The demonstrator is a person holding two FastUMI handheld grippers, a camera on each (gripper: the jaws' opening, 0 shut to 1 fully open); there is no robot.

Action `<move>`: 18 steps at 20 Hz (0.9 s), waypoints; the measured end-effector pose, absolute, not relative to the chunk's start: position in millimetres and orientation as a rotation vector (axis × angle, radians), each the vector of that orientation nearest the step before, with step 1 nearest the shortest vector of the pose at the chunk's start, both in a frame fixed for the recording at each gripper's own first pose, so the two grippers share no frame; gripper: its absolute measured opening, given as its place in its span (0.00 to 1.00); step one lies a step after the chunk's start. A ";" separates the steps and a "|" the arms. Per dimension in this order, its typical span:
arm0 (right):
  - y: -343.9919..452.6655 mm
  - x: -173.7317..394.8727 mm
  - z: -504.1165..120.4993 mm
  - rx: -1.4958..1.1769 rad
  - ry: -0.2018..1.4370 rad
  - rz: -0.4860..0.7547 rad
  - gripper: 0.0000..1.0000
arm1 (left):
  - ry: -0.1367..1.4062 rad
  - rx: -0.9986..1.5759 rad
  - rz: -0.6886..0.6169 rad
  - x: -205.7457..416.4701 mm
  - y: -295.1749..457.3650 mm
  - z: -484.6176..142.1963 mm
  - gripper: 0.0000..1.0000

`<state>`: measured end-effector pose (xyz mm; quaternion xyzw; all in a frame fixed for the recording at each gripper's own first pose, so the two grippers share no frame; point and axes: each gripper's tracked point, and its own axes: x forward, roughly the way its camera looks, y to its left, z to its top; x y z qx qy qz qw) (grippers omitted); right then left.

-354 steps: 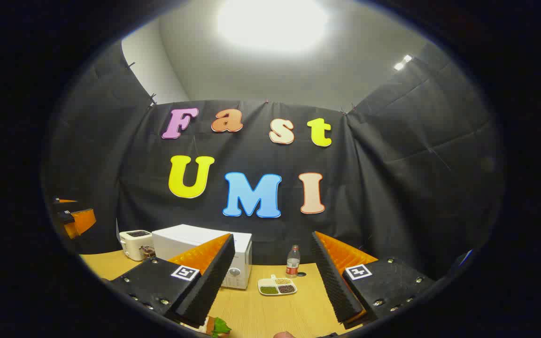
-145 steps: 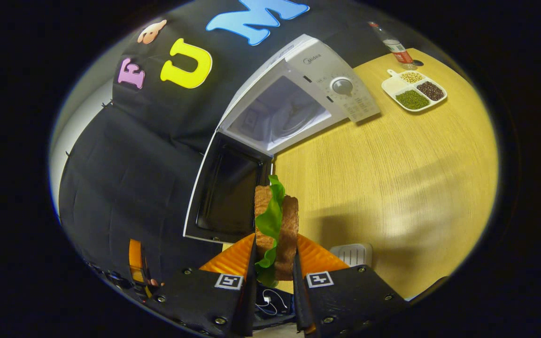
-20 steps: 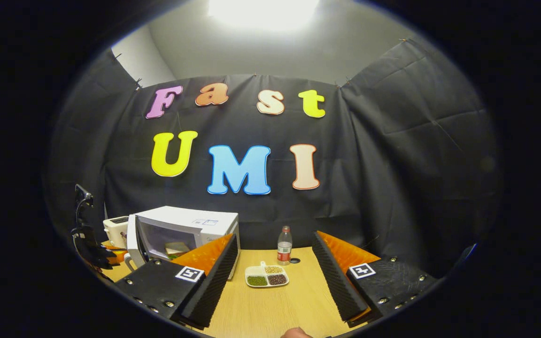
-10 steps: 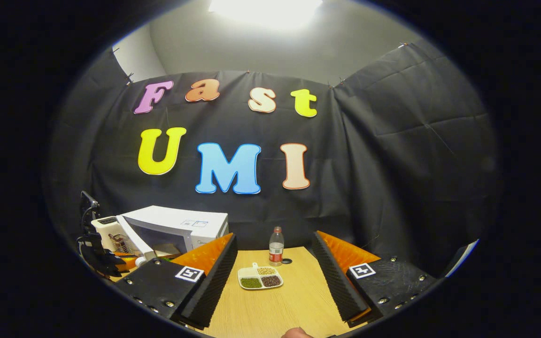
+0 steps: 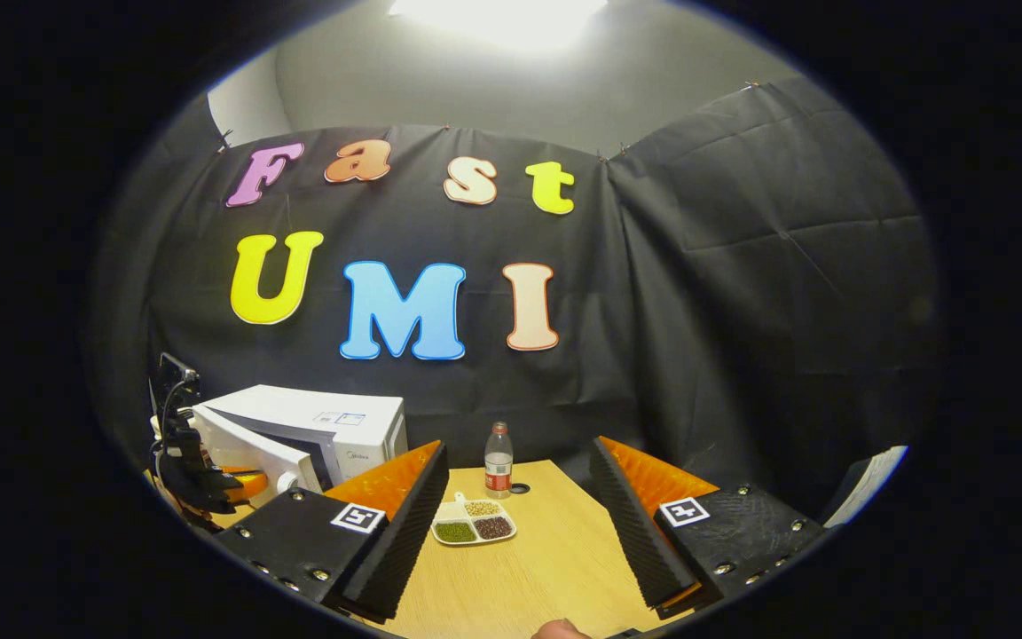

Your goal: Open the microwave oven with the left hand, put the food in, and close the microwave oven.

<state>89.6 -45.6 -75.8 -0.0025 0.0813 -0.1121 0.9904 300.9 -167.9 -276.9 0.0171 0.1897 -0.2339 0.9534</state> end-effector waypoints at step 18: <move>-34.1 102.8 -88.5 -0.014 0.205 -0.236 0.96 | 0.414 -0.082 -0.416 357.4 -192.6 -291.3 0.07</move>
